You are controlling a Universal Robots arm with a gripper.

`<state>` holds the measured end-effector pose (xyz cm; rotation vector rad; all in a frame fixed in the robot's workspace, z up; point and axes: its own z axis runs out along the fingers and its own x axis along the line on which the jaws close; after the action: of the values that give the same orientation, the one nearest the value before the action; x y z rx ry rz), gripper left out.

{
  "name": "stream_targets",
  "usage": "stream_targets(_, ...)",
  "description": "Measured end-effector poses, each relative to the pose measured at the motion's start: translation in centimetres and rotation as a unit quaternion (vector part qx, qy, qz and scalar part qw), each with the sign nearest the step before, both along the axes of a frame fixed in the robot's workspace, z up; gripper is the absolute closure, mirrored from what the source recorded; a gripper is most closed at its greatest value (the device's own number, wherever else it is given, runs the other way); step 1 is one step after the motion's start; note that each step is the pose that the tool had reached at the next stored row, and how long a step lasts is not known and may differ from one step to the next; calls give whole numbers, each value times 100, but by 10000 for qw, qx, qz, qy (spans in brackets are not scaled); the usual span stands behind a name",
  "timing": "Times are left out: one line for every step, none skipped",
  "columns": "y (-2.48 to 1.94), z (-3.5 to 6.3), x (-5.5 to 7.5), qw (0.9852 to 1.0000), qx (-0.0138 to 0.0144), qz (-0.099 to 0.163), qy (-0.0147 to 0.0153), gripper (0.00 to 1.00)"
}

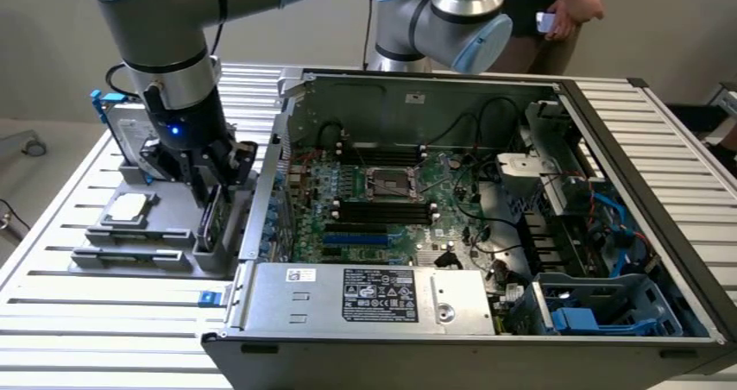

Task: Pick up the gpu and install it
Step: 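Pick up the gpu and move the gpu toward the slot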

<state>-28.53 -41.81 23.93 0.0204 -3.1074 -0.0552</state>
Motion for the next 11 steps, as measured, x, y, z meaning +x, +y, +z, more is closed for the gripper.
stream_targets(0, 0, 4, 10000, 0, -1, 0, 56)
stream_targets(0, 0, 8, 10000, 0, -3, 0, 56)
stream_targets(0, 0, 9, 10000, 0, -10, 0, 56)
stream_targets(0, 0, 9, 10000, -1, -18, 0, 56)
stream_targets(0, 1, 9, 10000, -1, -26, 1, 56)
stream_targets(0, 1, 10, 10000, -1, -34, 1, 56)
stream_targets(0, 1, 11, 10000, -1, -42, 1, 56)
stream_targets(0, 1, 12, 10000, -1, -50, 1, 56)
stream_targets(0, 1, 13, 10000, -1, -57, 1, 56)
stream_targets(0, 1, 13, 10000, -1, -64, 1, 56)
stream_targets(0, 1, 13, 10000, -1, -73, 1, 56)
